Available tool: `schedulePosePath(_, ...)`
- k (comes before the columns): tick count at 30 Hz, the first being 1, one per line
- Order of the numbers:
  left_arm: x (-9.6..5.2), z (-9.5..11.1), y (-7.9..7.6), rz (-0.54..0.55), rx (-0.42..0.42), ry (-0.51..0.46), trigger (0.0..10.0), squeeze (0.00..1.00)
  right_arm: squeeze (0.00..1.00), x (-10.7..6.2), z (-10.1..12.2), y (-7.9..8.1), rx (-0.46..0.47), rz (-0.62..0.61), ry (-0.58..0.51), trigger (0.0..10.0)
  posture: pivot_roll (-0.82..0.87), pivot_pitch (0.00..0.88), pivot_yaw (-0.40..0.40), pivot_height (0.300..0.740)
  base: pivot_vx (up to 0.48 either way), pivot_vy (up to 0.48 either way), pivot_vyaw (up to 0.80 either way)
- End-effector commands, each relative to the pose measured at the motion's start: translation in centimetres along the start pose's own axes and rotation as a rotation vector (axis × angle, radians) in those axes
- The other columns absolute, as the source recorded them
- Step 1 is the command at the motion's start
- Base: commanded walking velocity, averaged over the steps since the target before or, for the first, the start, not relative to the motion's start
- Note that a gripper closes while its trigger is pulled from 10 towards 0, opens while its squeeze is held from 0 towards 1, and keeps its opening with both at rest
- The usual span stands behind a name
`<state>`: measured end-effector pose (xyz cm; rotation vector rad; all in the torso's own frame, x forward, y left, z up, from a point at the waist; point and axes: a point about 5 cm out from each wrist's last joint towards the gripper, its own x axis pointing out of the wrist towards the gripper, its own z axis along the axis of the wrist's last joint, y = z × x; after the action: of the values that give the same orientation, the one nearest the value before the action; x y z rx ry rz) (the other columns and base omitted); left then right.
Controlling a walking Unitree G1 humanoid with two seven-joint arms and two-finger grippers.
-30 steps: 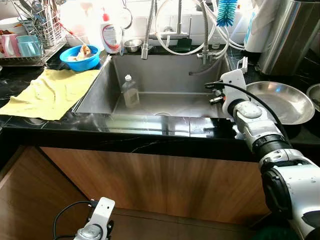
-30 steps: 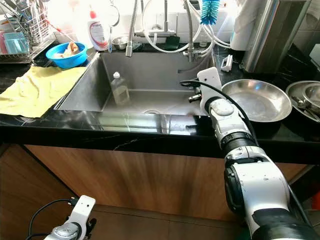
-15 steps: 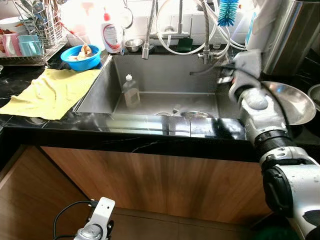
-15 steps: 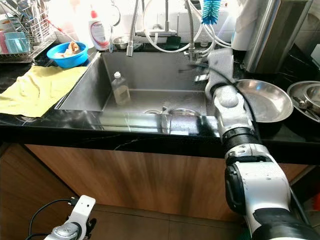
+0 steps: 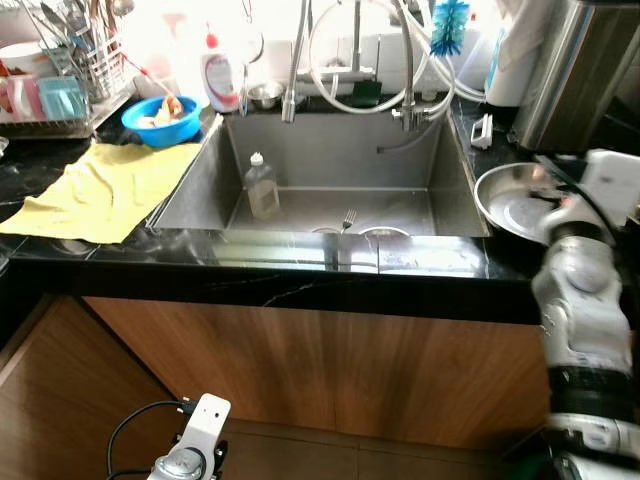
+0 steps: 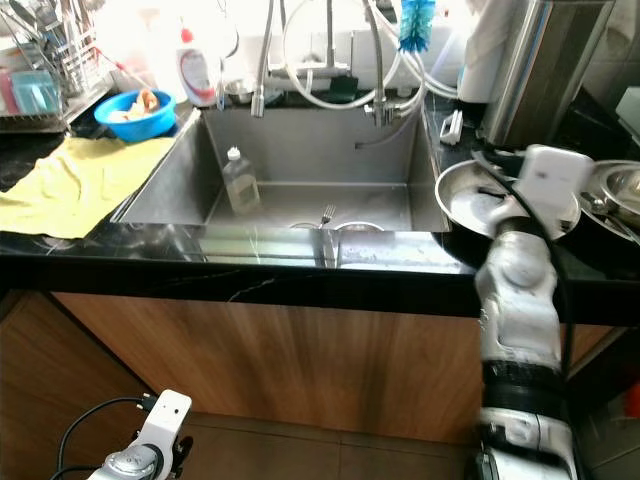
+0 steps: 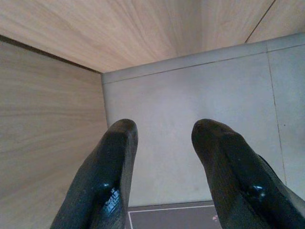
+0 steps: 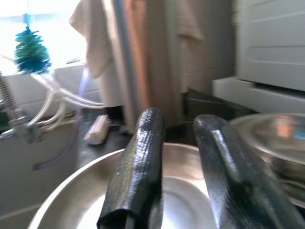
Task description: Kitchen organization
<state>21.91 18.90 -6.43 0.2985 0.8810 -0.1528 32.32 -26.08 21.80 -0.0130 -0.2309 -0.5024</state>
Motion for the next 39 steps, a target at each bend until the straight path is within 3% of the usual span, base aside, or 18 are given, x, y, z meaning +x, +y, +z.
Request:
schedulePosePath(1, -0.1, -0.5, 0.4, 0.006, 0.021, 0.016, 10.0, 0.00, 1.00, -0.8, 0.6, -0.5, 0.016, -0.043, -0.003, 10.0, -0.15, 0.000, 0.097, 0.740, 0.000, 0.000, 0.00)
schedulePosePath(3, -0.1, -0.5, 0.4, 0.005, 0.023, 0.016, 10.0, 0.00, 1.00, -1.4, 0.6, -1.0, 0.021, -0.082, -0.006, 10.0, -0.15, 0.000, 0.097, 0.740, 0.000, 0.000, 0.00)
schedulePosePath(4, -0.1, -0.4, 0.4, 0.005, 0.023, 0.016, 10.0, 0.00, 0.55, -1.5, 0.6, -1.0, 0.023, -0.089, -0.004, 10.0, -0.15, 0.000, 0.097, 0.740, 0.000, 0.000, 0.00)
schedulePosePath(6, -0.1, -0.4, 0.4, 0.006, 0.023, 0.016, 10.0, 0.00, 0.55, -1.7, 0.5, -1.0, 0.024, -0.091, 0.002, 10.0, -0.15, 0.000, 0.098, 0.740, 0.000, 0.000, 0.00)
schedulePosePath(7, -0.1, -0.4, 0.5, 0.007, 0.023, 0.015, 10.0, 0.00, 0.00, -2.1, 0.2, -0.9, 0.035, -0.098, 0.027, 10.0, -0.15, 0.000, 0.098, 0.740, 0.000, 0.000, 0.00)
schedulePosePath(10, -0.1, -0.4, 0.6, 0.009, 0.022, 0.014, 10.0, 0.00, 0.00, -2.7, -0.5, -0.9, 0.071, -0.115, 0.075, 10.0, -0.14, 0.000, 0.098, 0.740, 0.000, 0.000, 0.00)
schedulePosePath(11, -0.1, -0.4, 0.6, 0.011, 0.022, 0.015, 10.0, 0.00, 1.00, -2.8, -0.8, -1.0, 0.083, -0.126, 0.087, 10.0, -0.14, 0.000, 0.099, 0.740, 0.000, 0.000, 0.00)
schedulePosePath(22, -0.1, -0.5, 0.6, 0.010, 0.019, 0.016, 10.0, 0.00, 1.00, -3.1, -1.4, -1.9, 0.135, -0.183, 0.167, 10.0, -0.14, 0.000, 0.095, 0.740, 0.000, 0.000, 0.00)
schedulePosePath(23, -0.1, -0.5, 0.6, 0.010, 0.019, 0.016, 10.0, 0.00, 0.87, -3.0, -1.4, -1.8, 0.137, -0.181, 0.173, 10.0, -0.14, 0.000, 0.094, 0.740, 0.000, 0.000, 0.00)
schedulePosePath(24, -0.1, -0.5, 0.6, 0.010, 0.019, 0.016, 10.0, 0.00, 0.87, -3.0, -1.4, -1.8, 0.137, -0.181, 0.173, 10.0, -0.14, 0.000, 0.094, 0.740, 0.000, 0.000, 0.00)
schedulePosePath(25, -0.1, -0.5, 0.6, 0.010, 0.019, 0.016, 10.0, 0.00, 0.00, -3.0, -1.5, -1.8, 0.142, -0.179, 0.181, 10.0, -0.14, 0.000, 0.094, 0.740, 0.000, 0.000, 0.00)
schedulePosePath(39, -0.1, -0.4, 0.7, 0.014, 0.016, 0.016, 10.0, 0.00, 0.00, -1.4, -1.6, -1.6, 0.261, -0.207, 0.247, 10.0, -0.13, 0.000, 0.094, 0.740, 0.000, 0.000, 0.00)
